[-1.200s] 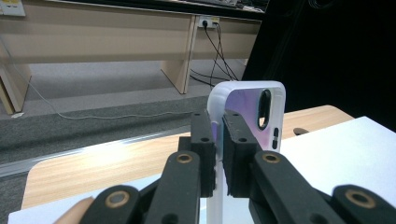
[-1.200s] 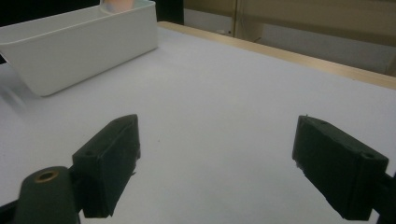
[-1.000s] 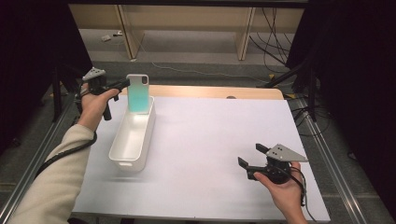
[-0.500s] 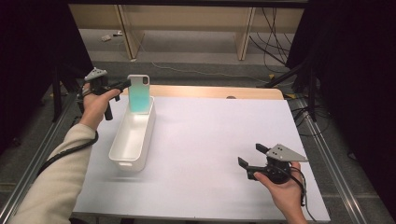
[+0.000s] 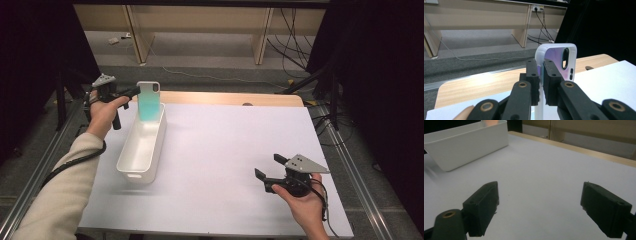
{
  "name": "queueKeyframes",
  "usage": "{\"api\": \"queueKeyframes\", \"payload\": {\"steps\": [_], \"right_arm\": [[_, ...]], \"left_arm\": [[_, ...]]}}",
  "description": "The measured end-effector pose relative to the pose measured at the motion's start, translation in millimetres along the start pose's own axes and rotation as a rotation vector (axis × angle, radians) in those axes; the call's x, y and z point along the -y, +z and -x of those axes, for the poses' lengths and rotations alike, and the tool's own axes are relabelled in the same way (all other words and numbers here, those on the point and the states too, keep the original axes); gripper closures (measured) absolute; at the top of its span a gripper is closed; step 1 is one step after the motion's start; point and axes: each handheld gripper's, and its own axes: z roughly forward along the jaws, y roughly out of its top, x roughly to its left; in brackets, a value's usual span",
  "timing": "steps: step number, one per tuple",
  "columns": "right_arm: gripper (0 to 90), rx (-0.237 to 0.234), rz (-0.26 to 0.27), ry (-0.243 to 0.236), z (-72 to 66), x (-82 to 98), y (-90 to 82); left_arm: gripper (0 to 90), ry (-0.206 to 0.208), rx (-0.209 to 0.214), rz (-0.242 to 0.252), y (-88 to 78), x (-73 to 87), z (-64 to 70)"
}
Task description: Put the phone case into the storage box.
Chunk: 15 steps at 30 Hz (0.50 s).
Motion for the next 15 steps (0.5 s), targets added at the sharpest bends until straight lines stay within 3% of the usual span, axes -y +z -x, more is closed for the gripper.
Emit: {"api": "queueKeyframes", "payload": {"steps": [15], "right_arm": [[16.3,-0.001,0.0,-0.002,0.0,-0.1,0.0]], "left_arm": [[83.7,0.0,-0.002,-0.006,4.5,2.5,-0.4]]}}
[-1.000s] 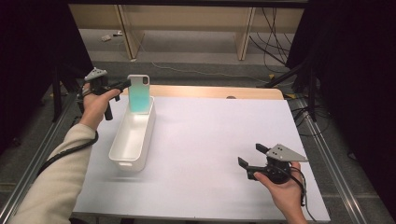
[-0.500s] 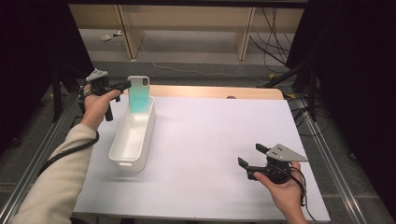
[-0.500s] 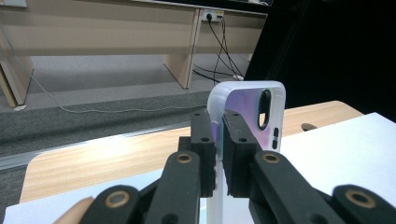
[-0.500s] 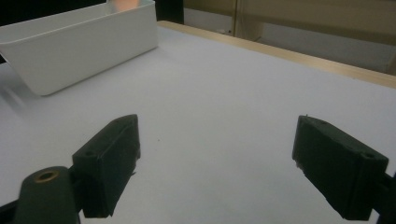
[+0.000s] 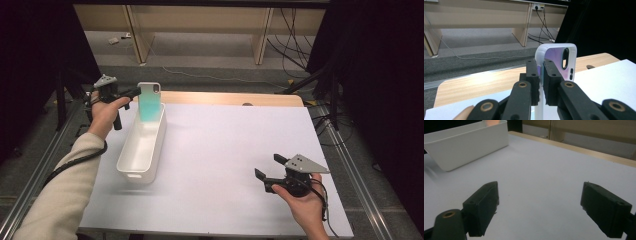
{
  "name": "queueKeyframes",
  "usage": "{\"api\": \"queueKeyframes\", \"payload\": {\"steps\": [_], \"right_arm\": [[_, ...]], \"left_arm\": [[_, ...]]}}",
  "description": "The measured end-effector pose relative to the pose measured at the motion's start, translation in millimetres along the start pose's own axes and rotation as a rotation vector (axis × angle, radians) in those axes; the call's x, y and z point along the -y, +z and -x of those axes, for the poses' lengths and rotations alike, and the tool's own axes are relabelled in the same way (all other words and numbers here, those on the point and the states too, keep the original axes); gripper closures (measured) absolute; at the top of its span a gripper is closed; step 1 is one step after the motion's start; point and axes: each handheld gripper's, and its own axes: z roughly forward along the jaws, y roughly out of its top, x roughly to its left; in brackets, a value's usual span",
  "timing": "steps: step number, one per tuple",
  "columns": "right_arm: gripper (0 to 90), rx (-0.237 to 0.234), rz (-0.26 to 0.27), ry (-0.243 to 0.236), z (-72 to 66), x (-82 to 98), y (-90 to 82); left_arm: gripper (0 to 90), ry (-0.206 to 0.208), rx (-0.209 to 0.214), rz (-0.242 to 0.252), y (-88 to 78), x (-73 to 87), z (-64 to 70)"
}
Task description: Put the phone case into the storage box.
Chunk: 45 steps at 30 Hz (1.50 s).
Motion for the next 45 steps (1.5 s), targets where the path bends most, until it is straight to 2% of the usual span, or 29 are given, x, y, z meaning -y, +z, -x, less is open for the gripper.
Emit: {"api": "queueKeyframes", "payload": {"steps": [19,21,33,36,37,39,45], "right_arm": [[16.4,-0.01,0.008,0.01,-0.3,0.5,1.2],[16.3,-0.001,-0.004,0.005,0.1,-0.2,-0.4],[16.3,-0.001,-0.002,0.0,0.3,0.0,0.0],[16.3,-0.002,-0.008,0.009,0.1,-0.2,-0.7],[16.3,0.001,-0.025,0.001,0.7,-0.6,-1.9],[16.3,0.001,-0.005,0.002,0.5,-0.2,-0.6],[16.3,-0.001,-0.005,0.009,0.0,-0.2,-0.4]], "left_arm": [[83.7,-0.001,0.0,-0.005,4.6,3.1,0.1],[83.7,0.0,-0.001,-0.007,5.2,3.9,-0.2],[83.7,0.003,-0.009,-0.008,7.3,5.9,-2.0],[83.6,0.002,-0.011,-0.007,7.6,5.9,-2.4],[83.7,0.002,-0.012,-0.007,7.7,6.0,-2.5],[83.7,0.005,-0.014,-0.006,7.9,6.3,-3.0],[83.6,-0.001,-0.02,-0.009,8.9,8.6,-4.9]]}}
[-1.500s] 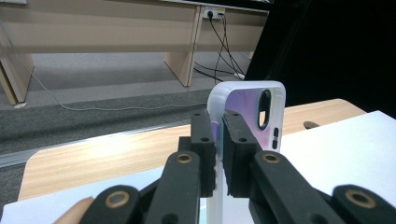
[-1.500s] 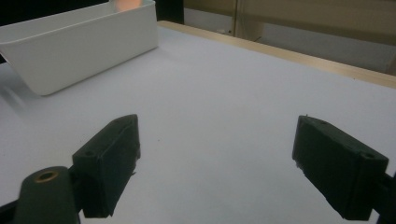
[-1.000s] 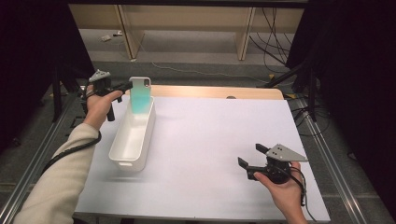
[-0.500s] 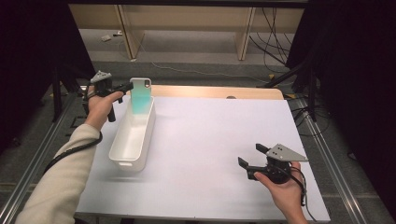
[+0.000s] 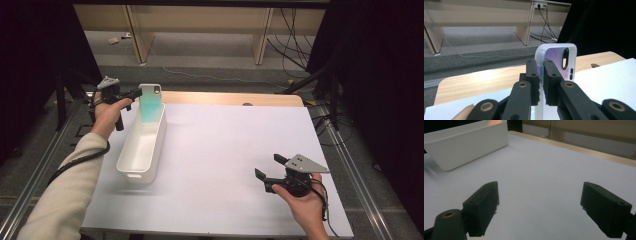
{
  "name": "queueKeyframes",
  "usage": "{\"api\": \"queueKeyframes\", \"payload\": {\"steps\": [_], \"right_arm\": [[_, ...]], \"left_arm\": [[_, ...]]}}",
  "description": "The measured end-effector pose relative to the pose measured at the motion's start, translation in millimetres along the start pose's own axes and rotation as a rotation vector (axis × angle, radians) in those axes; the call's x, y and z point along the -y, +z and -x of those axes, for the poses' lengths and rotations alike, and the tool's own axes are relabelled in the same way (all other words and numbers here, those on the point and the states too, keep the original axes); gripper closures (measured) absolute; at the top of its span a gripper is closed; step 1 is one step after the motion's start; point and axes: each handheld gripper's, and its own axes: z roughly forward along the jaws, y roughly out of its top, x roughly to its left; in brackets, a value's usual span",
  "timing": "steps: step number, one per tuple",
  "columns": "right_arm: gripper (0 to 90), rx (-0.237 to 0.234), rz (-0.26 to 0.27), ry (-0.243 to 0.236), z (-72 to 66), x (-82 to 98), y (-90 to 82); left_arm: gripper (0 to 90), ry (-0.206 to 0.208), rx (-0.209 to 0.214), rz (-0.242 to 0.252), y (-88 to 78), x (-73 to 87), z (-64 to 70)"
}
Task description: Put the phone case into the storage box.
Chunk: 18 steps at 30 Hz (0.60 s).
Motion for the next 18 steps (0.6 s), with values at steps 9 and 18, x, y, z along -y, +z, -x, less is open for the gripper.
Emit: {"api": "queueKeyframes", "payload": {"steps": [9,18], "right_arm": [[16.4,0.003,0.0,-0.009,0.4,0.4,0.6],[16.3,0.003,0.0,-0.01,0.4,0.5,0.6]], "left_arm": [[83.6,-0.003,0.0,-0.003,3.1,2.1,-1.2],[83.6,-0.011,-0.001,-0.008,6.6,5.6,-0.6]]}}
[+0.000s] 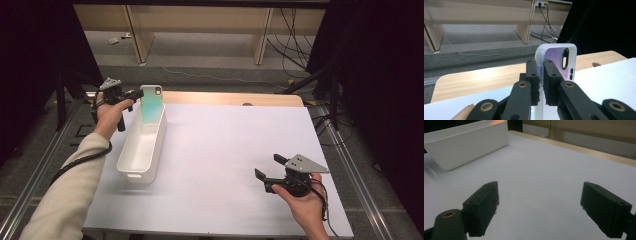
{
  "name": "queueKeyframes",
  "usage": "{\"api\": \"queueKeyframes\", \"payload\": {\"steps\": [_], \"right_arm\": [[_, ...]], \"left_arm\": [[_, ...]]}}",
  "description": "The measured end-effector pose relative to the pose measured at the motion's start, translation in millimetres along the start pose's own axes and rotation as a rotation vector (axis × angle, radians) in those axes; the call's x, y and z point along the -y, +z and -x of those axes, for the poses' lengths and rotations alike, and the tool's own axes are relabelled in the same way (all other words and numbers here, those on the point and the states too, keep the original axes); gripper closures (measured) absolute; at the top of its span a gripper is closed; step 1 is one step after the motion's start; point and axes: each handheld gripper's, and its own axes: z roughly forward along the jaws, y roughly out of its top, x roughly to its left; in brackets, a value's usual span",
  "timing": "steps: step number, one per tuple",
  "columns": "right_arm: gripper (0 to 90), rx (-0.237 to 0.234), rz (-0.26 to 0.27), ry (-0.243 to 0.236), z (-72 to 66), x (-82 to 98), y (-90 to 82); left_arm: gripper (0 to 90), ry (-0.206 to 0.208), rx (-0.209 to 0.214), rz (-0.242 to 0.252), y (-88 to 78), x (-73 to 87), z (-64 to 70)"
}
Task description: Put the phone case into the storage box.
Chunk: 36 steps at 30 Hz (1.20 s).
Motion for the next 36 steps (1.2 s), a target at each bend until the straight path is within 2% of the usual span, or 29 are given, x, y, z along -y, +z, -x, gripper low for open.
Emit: {"api": "queueKeyframes", "payload": {"steps": [4,5,6,14,36], "right_arm": [[16.4,-0.009,0.009,0.008,-0.4,0.4,1.4],[16.3,0.0,-0.026,-0.001,0.1,-0.7,-1.7],[16.4,-0.001,-0.007,0.001,0.0,-0.1,-0.2],[16.3,-0.012,0.007,0.007,-0.5,0.5,1.7],[16.4,-0.009,-0.009,0.008,-0.9,0.2,0.5]], "left_arm": [[83.6,-0.001,-0.004,-0.002,0.2,1.2,-1.2],[83.6,-0.001,-0.004,-0.002,0.3,1.5,-1.6],[83.6,-0.004,-0.006,-0.003,0.3,1.8,-1.7],[83.5,-0.006,-0.011,-0.006,1.4,4.4,-3.4],[83.3,-0.003,-0.014,-0.016,2.0,10.7,-5.2]]}}
